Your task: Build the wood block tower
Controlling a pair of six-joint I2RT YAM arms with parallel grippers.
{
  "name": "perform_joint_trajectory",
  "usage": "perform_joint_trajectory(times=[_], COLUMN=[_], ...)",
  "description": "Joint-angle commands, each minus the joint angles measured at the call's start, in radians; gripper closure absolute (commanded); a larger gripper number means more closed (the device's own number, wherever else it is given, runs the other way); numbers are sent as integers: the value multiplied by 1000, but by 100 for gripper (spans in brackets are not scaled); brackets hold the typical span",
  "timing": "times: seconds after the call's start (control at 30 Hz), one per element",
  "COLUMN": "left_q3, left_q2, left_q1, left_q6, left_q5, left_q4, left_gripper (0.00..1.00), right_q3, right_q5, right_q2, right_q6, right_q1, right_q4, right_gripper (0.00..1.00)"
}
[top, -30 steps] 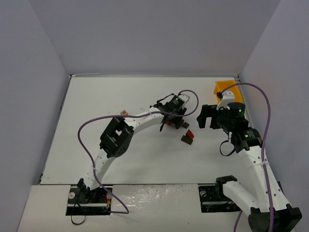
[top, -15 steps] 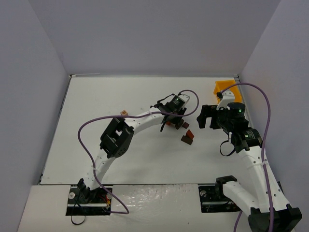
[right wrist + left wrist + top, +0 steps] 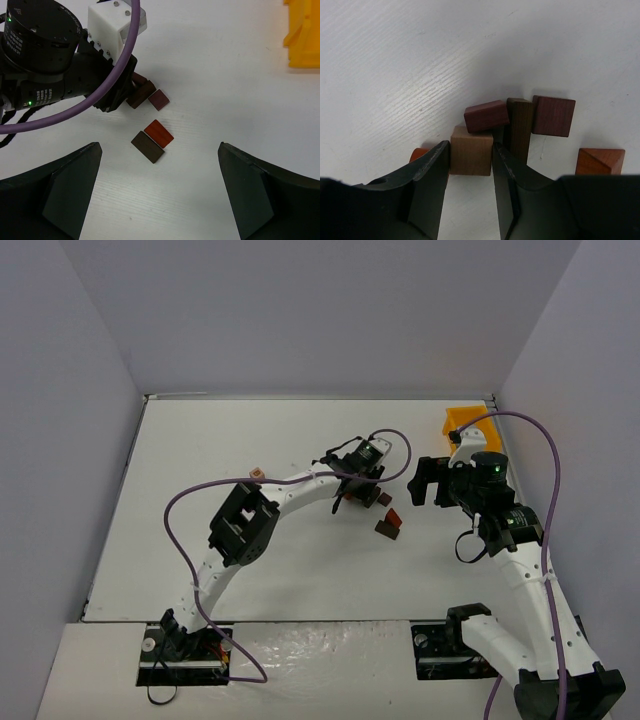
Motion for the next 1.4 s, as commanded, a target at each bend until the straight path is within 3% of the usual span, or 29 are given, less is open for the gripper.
perform_joint_trajectory(times=[0.0, 0.23, 0.53, 0.77, 1.1, 1.37], left_q3=[62, 73, 78, -68, -522, -697], left_q2=[-29, -71, -211, -413, -834, -905], left_q1=[-12, -13, -4, 55, 386, 587], left_q6=[-6, 8, 67, 153, 294, 555], left_q5=[-8, -8, -51, -56, 199, 304], left_q4=[10, 25, -17, -74, -103, -79], left_gripper=[73, 86, 94, 100, 100, 100], right_q3=[32, 32, 34, 37, 44, 42], right_q5=[13, 13, 6, -4, -39, -58], right_q2=[-13, -19, -23, -26, -16, -13], right_q6=[-1, 0, -3, -19, -36, -46], right_q1=[8, 8, 7, 8, 14, 23], right_q4=[43, 43, 43, 43, 43, 43], right_gripper=[0, 0, 0, 0, 0, 0])
